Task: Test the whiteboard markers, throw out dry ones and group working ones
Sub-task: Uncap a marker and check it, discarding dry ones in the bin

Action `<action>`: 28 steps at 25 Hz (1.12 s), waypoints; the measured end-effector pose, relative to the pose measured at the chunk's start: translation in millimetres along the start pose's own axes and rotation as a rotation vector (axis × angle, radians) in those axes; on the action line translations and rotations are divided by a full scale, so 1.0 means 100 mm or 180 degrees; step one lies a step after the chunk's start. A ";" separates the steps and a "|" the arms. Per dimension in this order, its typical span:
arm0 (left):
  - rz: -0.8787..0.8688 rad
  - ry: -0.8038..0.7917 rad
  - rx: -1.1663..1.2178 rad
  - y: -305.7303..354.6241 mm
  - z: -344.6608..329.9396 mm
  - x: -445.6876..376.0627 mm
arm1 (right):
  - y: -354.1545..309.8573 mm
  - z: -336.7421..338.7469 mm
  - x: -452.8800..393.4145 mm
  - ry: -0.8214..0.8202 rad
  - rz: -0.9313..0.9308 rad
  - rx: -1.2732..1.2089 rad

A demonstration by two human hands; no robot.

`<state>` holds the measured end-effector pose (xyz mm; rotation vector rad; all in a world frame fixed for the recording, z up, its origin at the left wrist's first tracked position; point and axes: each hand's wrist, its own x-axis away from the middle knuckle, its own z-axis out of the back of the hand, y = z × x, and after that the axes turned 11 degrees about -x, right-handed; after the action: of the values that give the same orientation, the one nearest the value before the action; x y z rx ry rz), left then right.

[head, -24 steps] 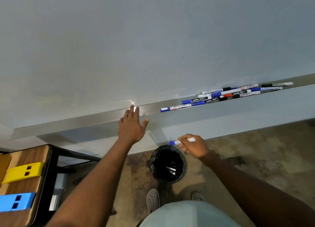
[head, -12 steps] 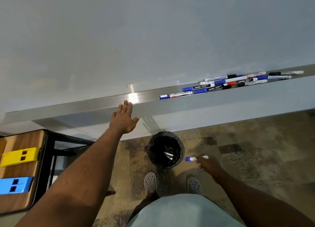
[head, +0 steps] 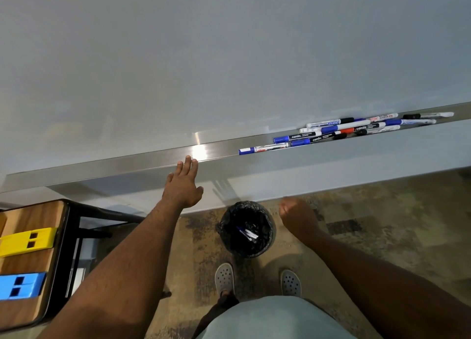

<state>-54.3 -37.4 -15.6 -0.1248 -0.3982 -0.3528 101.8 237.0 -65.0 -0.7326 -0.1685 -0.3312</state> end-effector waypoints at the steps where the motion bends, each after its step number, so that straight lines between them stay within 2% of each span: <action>1: -0.0003 0.0007 -0.0002 0.00 0.00 0.00 | -0.10 0.08 -0.10 0.0230 0.0414 0.0047; 3: 0.0001 0.0014 -0.0007 0.00 0.00 0.00 | -0.35 0.25 -0.34 0.0448 0.0864 0.0361; 6: 0.0004 0.0004 0.0000 0.00 0.00 -0.01 | -0.74 0.51 -0.72 0.0481 0.1119 0.0946; 9: 0.0003 -0.0006 -0.0031 -0.01 0.00 -0.02 | -0.91 0.64 -0.99 0.0420 0.1076 0.1520; 12: 0.0013 0.0052 -0.0066 0.00 -0.01 -0.01 | -1.01 0.67 -1.12 0.0123 0.0911 0.1876; 18: 0.0062 0.0057 -0.0050 0.02 0.01 0.01 | -1.25 0.58 -1.31 -0.0339 0.0813 0.2040; 21: 0.0104 0.0057 -0.0045 0.04 0.03 0.02 | -1.37 0.47 -1.37 -0.0385 0.0990 0.1706; 24: 0.0145 0.0042 -0.0107 0.07 0.05 0.04 | -1.60 0.38 -1.31 -0.0079 0.1436 0.1106; 26: 0.0147 0.0006 -0.0097 0.06 0.06 0.03 | -1.80 0.41 -1.19 0.0130 0.1417 0.0325; 28: 0.0094 -0.0050 -0.0046 0.03 0.06 0.02 | -1.99 0.50 -1.04 0.0050 0.1143 -0.0628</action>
<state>-53.8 -34.0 -9.3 -0.1476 -0.4089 -0.3258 -67.0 157.6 68.8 -0.9375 0.0127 -0.0104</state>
